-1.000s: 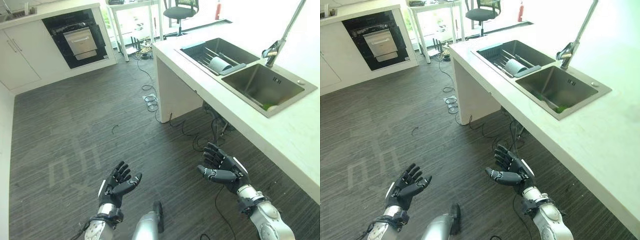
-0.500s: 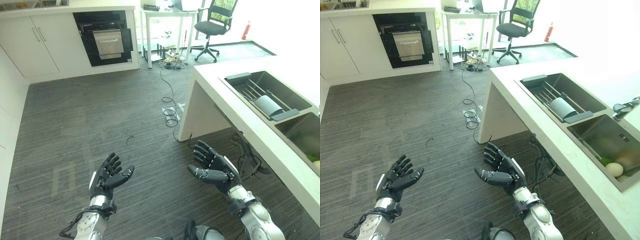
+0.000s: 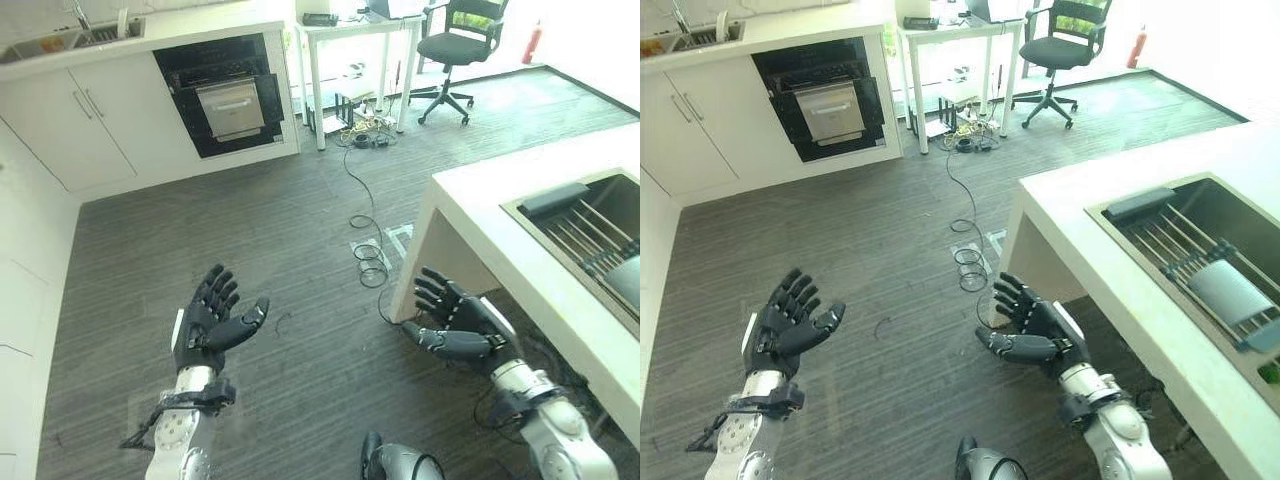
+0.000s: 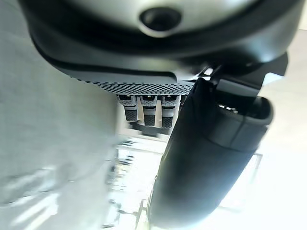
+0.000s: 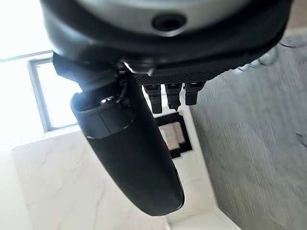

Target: Place the dishes in the dishwasher.

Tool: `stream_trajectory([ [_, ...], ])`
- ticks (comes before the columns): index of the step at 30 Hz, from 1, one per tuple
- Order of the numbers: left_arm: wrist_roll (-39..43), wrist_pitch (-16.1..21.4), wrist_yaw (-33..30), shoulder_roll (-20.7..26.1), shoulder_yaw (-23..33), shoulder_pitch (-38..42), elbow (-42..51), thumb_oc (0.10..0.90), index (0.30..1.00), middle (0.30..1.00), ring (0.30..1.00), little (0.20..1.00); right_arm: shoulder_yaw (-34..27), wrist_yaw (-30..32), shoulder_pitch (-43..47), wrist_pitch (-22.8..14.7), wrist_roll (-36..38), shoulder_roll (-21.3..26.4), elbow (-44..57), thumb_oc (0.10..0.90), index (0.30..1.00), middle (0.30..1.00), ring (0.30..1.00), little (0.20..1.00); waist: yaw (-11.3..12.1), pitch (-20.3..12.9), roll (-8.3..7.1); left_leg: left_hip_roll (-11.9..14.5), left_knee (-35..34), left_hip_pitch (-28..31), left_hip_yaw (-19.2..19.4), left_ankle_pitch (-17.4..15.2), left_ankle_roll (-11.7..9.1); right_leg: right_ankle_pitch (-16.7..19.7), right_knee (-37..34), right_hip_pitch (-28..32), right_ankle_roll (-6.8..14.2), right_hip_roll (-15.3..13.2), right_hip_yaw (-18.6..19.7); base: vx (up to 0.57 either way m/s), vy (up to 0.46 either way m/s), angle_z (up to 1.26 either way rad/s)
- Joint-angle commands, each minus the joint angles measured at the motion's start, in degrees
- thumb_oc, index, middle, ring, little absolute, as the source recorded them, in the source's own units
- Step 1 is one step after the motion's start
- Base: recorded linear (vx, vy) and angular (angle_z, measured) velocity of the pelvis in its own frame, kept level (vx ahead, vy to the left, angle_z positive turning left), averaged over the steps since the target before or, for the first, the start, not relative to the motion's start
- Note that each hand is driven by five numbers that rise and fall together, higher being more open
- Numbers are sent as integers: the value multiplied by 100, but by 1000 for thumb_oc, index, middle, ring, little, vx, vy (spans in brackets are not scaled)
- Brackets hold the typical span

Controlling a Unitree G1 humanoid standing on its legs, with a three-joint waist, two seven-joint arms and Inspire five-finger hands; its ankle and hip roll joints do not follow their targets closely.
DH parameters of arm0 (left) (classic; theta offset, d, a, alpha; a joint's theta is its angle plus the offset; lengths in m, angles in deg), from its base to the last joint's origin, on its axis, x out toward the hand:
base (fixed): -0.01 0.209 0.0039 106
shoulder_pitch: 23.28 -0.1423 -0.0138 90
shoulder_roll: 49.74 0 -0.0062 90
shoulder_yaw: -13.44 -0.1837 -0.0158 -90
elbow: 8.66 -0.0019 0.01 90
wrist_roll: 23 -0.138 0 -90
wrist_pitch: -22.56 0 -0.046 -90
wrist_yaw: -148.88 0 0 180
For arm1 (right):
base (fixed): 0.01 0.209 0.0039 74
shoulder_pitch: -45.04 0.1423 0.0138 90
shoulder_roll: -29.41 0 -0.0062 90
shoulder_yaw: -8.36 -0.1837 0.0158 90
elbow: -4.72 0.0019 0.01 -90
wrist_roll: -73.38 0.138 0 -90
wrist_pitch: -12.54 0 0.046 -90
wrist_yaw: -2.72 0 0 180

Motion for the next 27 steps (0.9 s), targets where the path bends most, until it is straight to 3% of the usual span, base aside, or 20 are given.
stream_trajectory([
  [1,-396,946,64,343,-6,426,629,800,900,900,900,900,-372,-28,511,-663,245,13,560,800,900,900,900,900,80,8,334,744,-1942,-151,-274,-116,476,-277,108,208,1578,-124,481,108,19,-82],
  [2,-358,1045,21,394,98,361,806,800,900,900,900,900,-312,-124,634,-623,279,42,636,800,900,900,900,900,132,44,446,764,-2784,-246,-450,-497,586,-364,108,261,1642,166,770,71,68,-117],
  [3,-292,1060,45,409,121,335,849,800,900,900,900,900,-283,-156,666,-619,267,40,647,800,900,900,900,900,142,39,504,766,-2784,-381,-590,-630,583,-367,108,252,1657,272,841,200,151,-148],
  [4,-174,1261,314,420,347,192,1258,800,900,900,900,900,-185,-247,737,-451,245,27,922,800,900,900,900,900,319,58,657,539,-2784,-871,-1464,-534,476,-476,108,372,1623,702,1277,153,102,-154],
  [6,-402,1447,444,464,393,178,1447,800,900,900,900,900,-171,-163,731,-491,238,45,1001,800,900,900,900,900,397,86,682,446,-2784,-987,-1600,-340,451,-548,108,468,1587,791,1379,113,84,-172],
  [7,-630,1512,481,531,314,407,1647,800,900,900,900,900,-110,58,845,-613,236,84,1018,800,900,900,900,900,416,117,651,416,-2784,-1031,-1530,-493,502,-604,108,539,1556,788,1383,62,93,-177],
  [12,-960,1336,109,791,40,1079,1577,800,900,900,900,900,-297,291,863,-624,472,35,1250,800,900,900,900,900,79,-65,639,435,-2784,-641,-1310,-907,695,-633,108,555,1638,646,1257,79,135,-38],
  [21,-1331,1375,77,957,-107,1056,1748,800,900,900,900,900,-392,483,665,-775,672,-276,1424,800,900,900,900,900,-192,-98,696,505,-2784,-297,-1048,-1188,910,-547,108,724,1669,481,1217,87,103,-31],
  [22,-1389,1416,-26,1013,-64,979,1750,800,900,900,900,900,-340,301,698,-761,792,-351,1366,800,900,900,900,900,-104,-24,703,578,-2784,-199,-955,-1244,934,-312,108,807,1800,244,728,67,12,-45],
  [23,-1403,1417,-45,1020,-53,975,1755,800,900,900,900,900,-335,274,712,-762,803,-364,1357,800,900,900,900,900,-93,-11,706,590,-2784,-210,-939,-1217,934,-244,108,791,1816,215,667,26,-46,-110],
  [25,-1573,1516,-249,1119,195,800,1822,800,900,900,900,900,-148,-78,832,-783,873,-553,1220,800,900,900,900,900,118,97,742,784,-2784,-134,-660,-1313,898,148,108,688,2024,-326,-66,-28,-226,-215],
  [27,-1367,1517,-207,1238,299,829,1847,800,900,900,900,900,-1,23,908,-858,795,-626,1220,800,900,900,900,900,142,96,742,890,-2784,-128,-577,-1374,879,117,108,424,2089,-544,196,29,-367,-150],
])
